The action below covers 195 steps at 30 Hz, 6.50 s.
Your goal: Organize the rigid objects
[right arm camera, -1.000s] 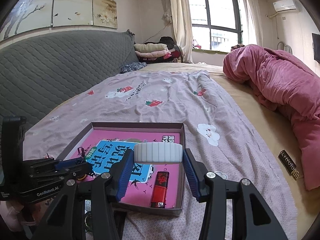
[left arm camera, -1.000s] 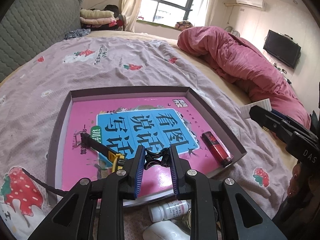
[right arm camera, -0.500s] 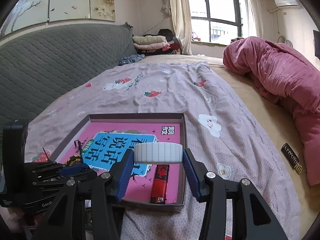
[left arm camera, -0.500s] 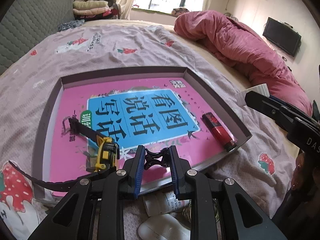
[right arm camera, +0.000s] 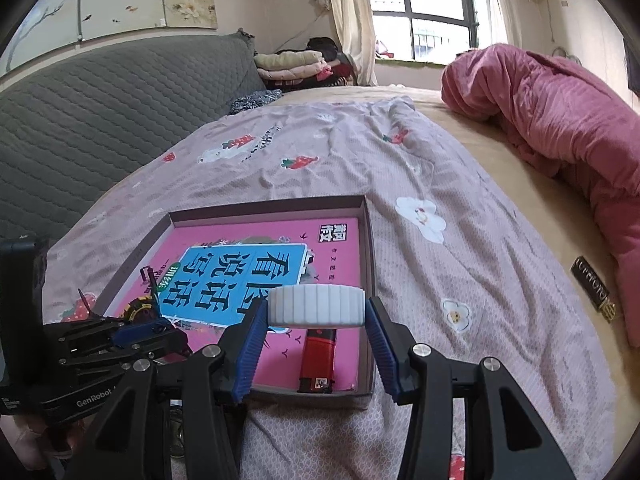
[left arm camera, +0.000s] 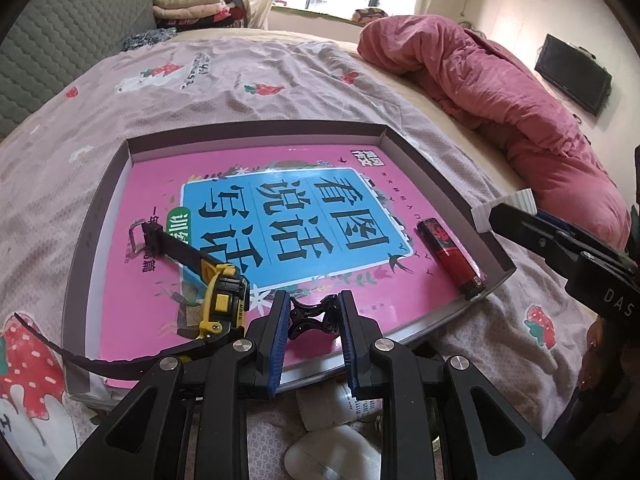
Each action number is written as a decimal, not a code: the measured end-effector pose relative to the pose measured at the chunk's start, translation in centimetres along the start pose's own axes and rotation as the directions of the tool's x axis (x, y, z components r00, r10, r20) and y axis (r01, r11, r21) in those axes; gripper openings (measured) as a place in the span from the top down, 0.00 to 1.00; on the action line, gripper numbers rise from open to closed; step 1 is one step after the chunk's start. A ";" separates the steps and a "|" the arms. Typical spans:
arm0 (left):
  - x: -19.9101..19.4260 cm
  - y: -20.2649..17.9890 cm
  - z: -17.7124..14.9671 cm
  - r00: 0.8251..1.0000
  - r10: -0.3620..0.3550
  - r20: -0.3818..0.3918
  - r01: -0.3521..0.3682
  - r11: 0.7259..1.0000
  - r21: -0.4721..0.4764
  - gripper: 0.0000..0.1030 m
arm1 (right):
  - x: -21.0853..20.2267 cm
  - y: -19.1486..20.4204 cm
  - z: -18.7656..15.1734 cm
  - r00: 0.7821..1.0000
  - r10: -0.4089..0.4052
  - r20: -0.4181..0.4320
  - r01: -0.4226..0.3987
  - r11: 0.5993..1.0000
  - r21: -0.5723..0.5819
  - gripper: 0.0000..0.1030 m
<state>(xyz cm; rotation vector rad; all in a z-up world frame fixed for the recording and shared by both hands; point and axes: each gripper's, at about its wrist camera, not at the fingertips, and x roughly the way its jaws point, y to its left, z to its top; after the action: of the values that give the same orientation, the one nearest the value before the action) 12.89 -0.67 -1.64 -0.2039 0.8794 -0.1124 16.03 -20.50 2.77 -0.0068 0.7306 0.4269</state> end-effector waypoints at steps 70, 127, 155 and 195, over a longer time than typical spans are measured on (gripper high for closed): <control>0.5 1.2 0.2 1.000 0.003 -0.016 -0.004 0.999 -0.048 0.74 | 3.1 2.1 -2.1 0.983 -0.119 -0.141 0.099 0.985 -0.142 0.51; 0.5 1.4 0.0 0.999 0.035 -0.025 -0.036 0.998 -0.055 0.54 | 1.5 2.0 -1.2 0.992 -0.095 -0.082 0.085 0.989 -0.125 0.43; -2.9 -0.5 -0.9 0.999 -0.020 0.031 0.020 1.000 0.014 0.39 | -0.5 1.2 -1.4 0.997 -0.068 -0.037 0.065 0.995 -0.078 0.43; -9.5 -0.1 -2.6 0.992 0.004 0.125 -0.001 1.000 -0.021 0.28 | -5.0 1.7 -2.5 0.996 -0.082 0.021 0.083 0.995 -0.057 0.42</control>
<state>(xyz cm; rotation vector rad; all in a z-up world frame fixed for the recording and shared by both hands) 4.88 0.62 3.89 -0.2275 0.7559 -0.0872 10.39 -21.23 4.37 -0.0870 0.6968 0.3685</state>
